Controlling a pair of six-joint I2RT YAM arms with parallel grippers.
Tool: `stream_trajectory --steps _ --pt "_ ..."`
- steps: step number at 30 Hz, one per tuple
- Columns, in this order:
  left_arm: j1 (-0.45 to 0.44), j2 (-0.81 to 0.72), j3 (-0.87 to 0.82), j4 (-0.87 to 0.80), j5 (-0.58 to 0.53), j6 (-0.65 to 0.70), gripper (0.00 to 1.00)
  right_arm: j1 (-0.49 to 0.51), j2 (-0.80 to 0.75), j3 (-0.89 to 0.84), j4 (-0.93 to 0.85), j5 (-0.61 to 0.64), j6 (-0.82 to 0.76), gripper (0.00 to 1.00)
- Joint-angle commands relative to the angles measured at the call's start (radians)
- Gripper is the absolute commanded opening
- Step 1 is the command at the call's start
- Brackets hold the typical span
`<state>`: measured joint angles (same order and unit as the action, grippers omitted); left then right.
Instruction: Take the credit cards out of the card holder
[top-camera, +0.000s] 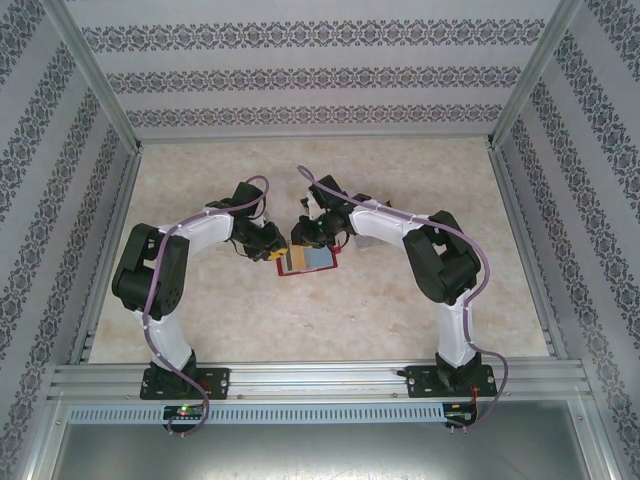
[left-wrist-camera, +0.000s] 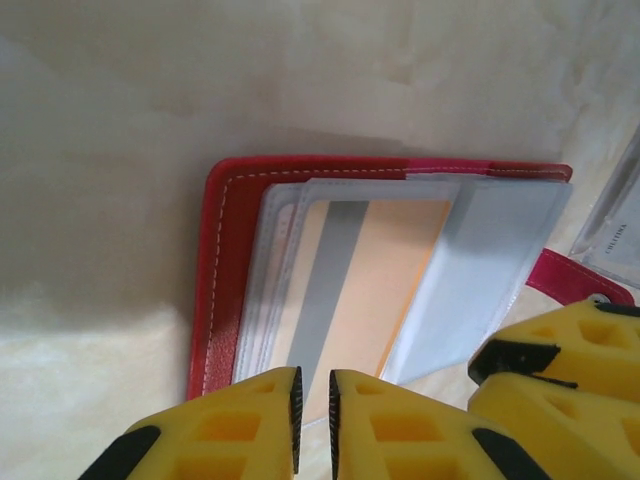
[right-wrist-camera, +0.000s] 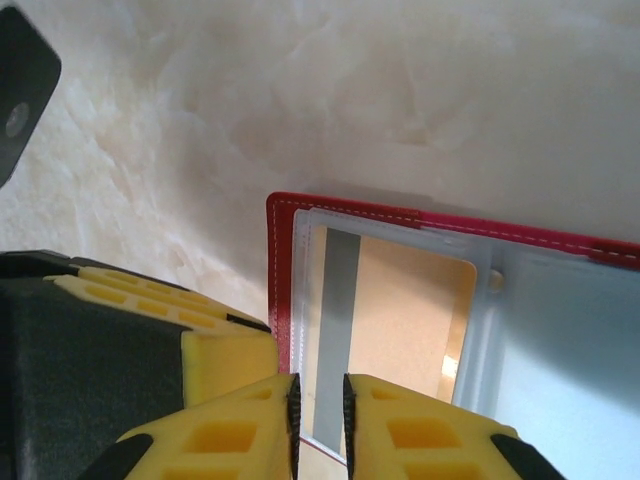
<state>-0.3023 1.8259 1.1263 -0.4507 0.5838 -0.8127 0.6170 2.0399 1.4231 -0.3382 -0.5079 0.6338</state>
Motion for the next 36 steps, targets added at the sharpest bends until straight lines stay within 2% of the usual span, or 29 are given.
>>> stream_trajectory --steps 1,11,21,36 --pt "-0.014 0.015 0.017 0.021 0.004 -0.011 0.17 -0.007 0.007 -0.023 0.011 -0.016 0.005 0.21" --pt "-0.017 0.051 0.024 0.041 0.016 -0.019 0.14 -0.01 0.04 -0.027 -0.011 0.005 -0.012 0.18" --pt "-0.018 0.071 0.017 0.035 0.008 -0.02 0.14 -0.01 0.052 -0.026 -0.035 0.043 -0.024 0.22" --pt "-0.017 0.083 0.016 0.009 -0.016 -0.006 0.13 -0.014 0.053 -0.039 -0.053 0.083 -0.02 0.22"
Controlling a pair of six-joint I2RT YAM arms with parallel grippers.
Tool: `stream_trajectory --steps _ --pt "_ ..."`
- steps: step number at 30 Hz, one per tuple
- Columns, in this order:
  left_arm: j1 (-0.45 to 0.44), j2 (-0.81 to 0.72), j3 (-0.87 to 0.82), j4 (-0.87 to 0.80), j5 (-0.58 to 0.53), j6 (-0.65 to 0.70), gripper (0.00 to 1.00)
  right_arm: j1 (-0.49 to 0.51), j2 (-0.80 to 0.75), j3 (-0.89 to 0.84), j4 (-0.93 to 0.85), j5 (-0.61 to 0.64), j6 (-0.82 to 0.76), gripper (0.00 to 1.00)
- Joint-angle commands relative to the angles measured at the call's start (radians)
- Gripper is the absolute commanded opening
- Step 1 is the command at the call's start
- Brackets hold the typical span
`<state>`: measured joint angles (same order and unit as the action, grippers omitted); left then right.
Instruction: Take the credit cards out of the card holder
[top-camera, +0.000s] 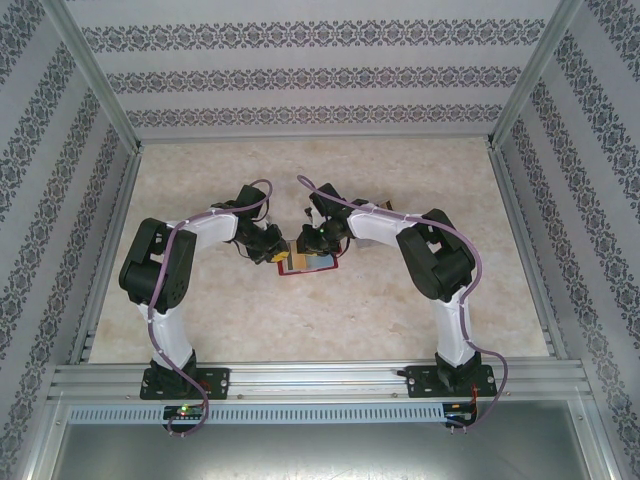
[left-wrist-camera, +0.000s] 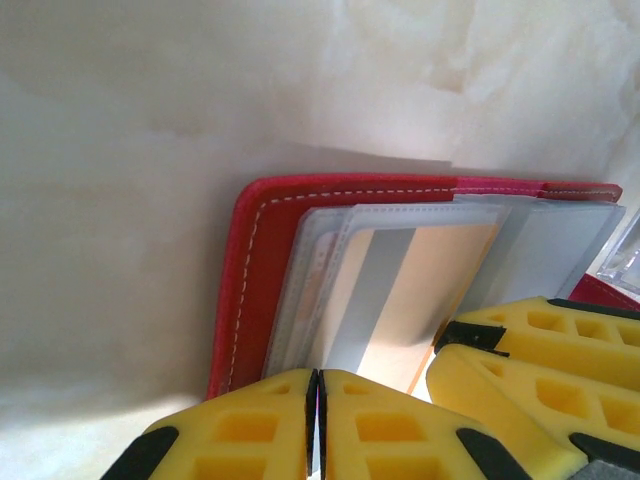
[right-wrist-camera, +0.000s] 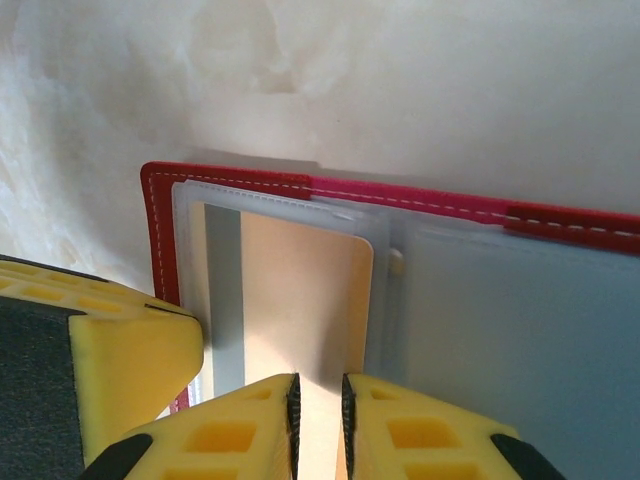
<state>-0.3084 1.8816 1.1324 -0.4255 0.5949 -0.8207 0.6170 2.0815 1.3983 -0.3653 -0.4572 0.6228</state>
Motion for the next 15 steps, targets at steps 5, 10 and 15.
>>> stream_trajectory --steps 5,10,15 --pt "-0.011 0.03 0.007 -0.021 -0.033 0.006 0.13 -0.014 0.006 -0.021 -0.015 0.027 -0.007 0.23" --pt "-0.011 0.033 0.011 -0.027 -0.038 0.012 0.13 -0.022 0.005 -0.028 -0.023 0.04 -0.006 0.25" --pt "-0.012 0.039 0.017 -0.033 -0.039 0.015 0.13 -0.023 -0.007 -0.034 -0.019 0.043 -0.014 0.29"
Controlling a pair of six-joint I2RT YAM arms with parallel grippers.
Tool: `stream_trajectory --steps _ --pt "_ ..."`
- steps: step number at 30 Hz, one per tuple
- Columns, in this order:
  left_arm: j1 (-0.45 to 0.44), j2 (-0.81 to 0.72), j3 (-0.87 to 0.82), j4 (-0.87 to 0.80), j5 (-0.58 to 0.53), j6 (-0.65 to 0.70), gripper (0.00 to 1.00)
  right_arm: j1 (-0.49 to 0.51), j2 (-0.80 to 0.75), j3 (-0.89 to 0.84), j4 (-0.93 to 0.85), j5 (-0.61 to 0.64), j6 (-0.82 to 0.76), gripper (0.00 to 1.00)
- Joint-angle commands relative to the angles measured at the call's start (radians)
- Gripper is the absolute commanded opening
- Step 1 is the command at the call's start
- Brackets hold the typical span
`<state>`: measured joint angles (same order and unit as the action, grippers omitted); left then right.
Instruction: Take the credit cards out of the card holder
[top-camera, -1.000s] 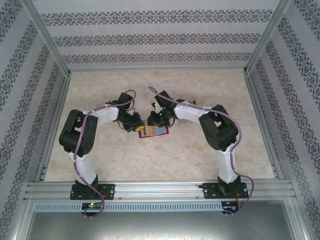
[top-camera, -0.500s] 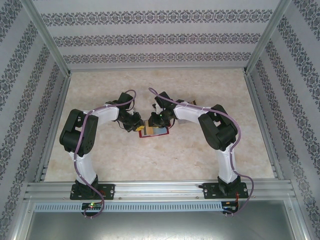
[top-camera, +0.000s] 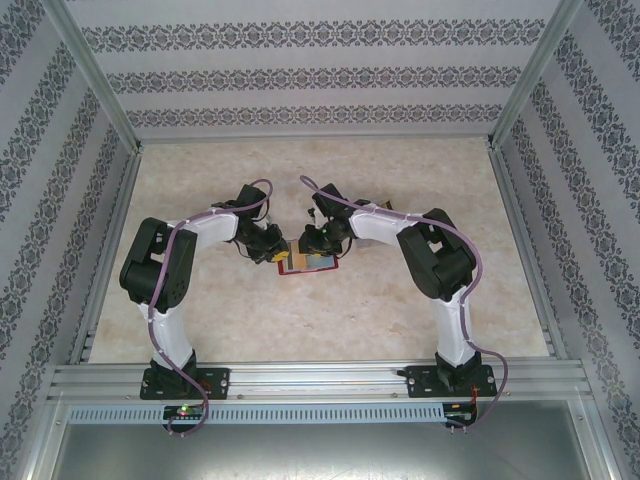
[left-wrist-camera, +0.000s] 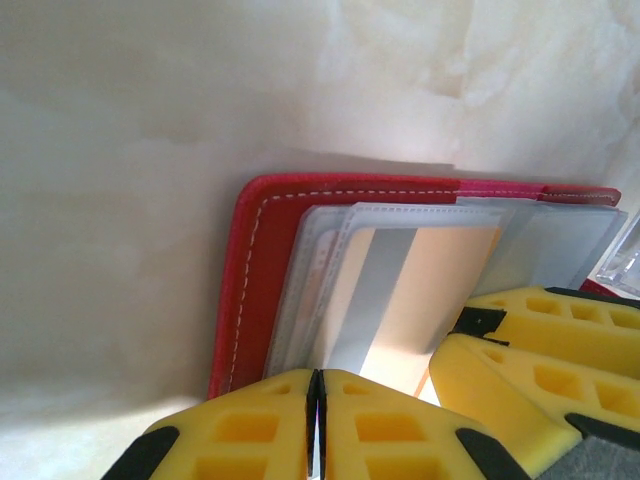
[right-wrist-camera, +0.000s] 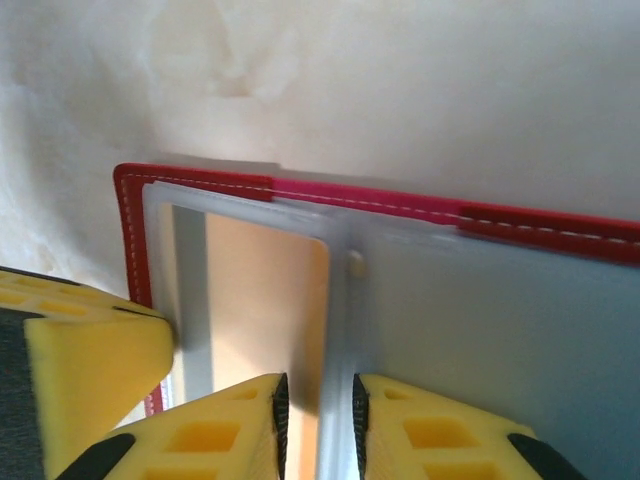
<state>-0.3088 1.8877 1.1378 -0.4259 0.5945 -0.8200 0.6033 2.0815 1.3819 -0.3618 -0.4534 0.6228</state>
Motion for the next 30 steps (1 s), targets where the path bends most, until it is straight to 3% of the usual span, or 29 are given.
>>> stream_trajectory --steps 1,14,20,30 --pt "-0.011 0.034 0.012 -0.033 -0.038 0.014 0.13 -0.009 -0.008 -0.021 -0.018 0.037 -0.013 0.3" --pt "-0.011 0.042 0.023 -0.045 -0.043 0.031 0.13 -0.04 -0.094 -0.105 0.085 -0.052 -0.007 0.25" --pt "-0.012 0.045 0.022 -0.05 -0.044 0.043 0.13 -0.05 -0.124 -0.171 0.154 -0.177 0.005 0.23" --pt "-0.012 0.045 0.018 -0.051 -0.043 0.044 0.12 -0.041 -0.071 -0.169 0.19 -0.185 0.066 0.18"
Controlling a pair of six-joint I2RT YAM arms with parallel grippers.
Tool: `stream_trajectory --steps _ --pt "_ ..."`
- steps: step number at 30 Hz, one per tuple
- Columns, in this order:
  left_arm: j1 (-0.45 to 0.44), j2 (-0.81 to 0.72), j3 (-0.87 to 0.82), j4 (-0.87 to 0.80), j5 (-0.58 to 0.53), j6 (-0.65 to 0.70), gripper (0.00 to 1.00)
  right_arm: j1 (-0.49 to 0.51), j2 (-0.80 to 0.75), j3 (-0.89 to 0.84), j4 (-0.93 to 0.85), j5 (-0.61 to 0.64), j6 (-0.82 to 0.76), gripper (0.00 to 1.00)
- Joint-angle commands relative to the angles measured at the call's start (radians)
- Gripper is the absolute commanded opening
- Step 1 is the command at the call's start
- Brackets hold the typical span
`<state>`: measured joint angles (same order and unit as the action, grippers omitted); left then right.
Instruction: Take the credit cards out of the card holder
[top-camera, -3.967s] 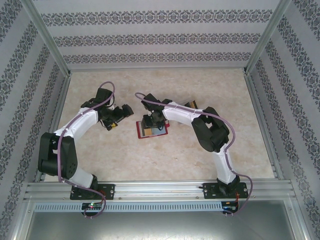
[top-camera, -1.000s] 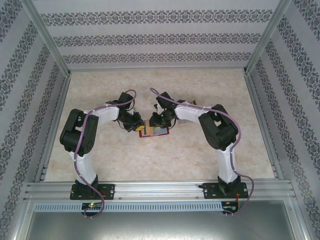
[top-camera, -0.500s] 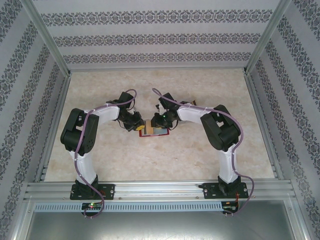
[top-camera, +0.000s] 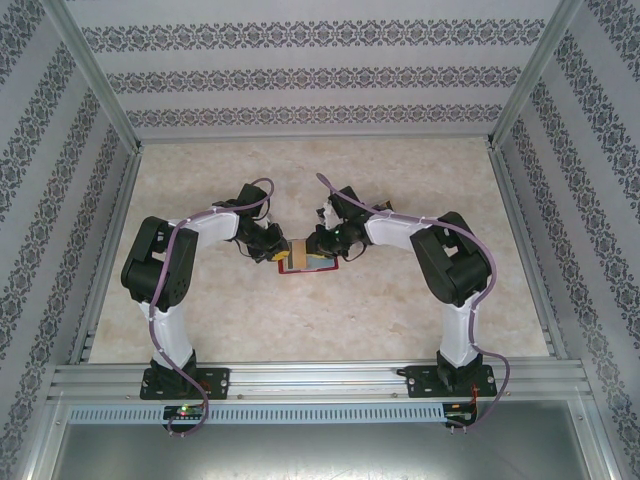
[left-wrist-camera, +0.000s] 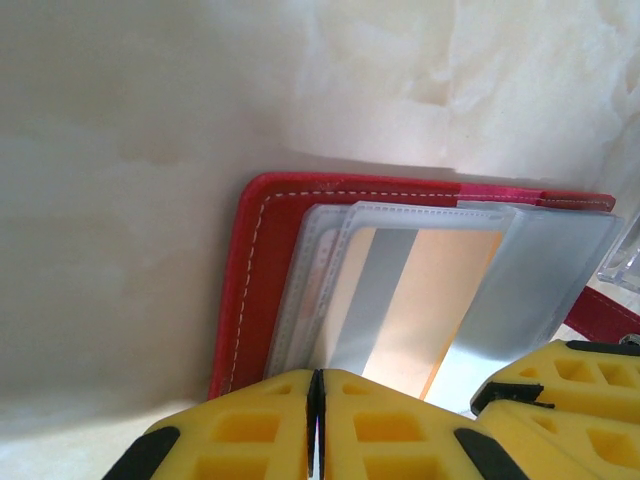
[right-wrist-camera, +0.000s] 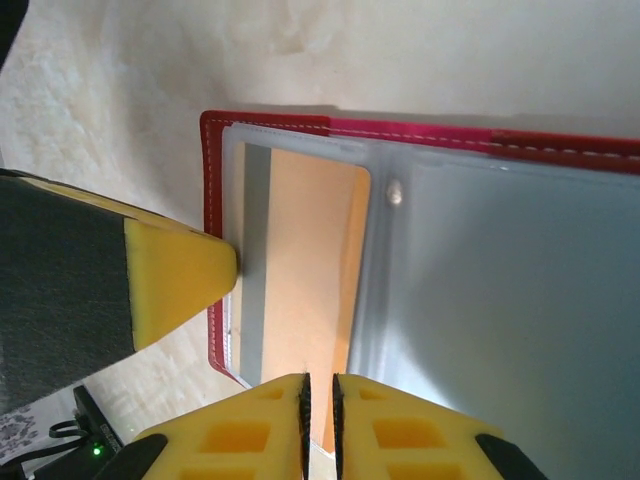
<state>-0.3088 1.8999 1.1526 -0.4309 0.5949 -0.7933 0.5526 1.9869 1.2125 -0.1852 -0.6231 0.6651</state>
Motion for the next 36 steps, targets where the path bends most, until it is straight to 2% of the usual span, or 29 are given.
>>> stream_trajectory --steps 1,8,16,28,36 --pt "-0.012 0.032 0.005 -0.046 -0.044 0.018 0.13 0.01 0.029 0.006 0.006 -0.013 0.024 0.18" --pt "-0.011 0.031 0.002 -0.043 -0.041 0.019 0.12 0.01 0.061 0.02 0.017 -0.027 0.034 0.18" --pt "-0.011 0.036 -0.001 -0.041 -0.037 0.021 0.12 0.01 0.037 0.003 0.055 -0.018 0.041 0.15" --pt "-0.012 0.033 -0.007 -0.039 -0.037 0.022 0.12 0.014 0.041 -0.013 0.092 -0.04 0.052 0.18" --pt "-0.011 0.033 -0.009 -0.038 -0.036 0.02 0.12 0.02 0.066 0.005 0.053 -0.006 0.045 0.2"
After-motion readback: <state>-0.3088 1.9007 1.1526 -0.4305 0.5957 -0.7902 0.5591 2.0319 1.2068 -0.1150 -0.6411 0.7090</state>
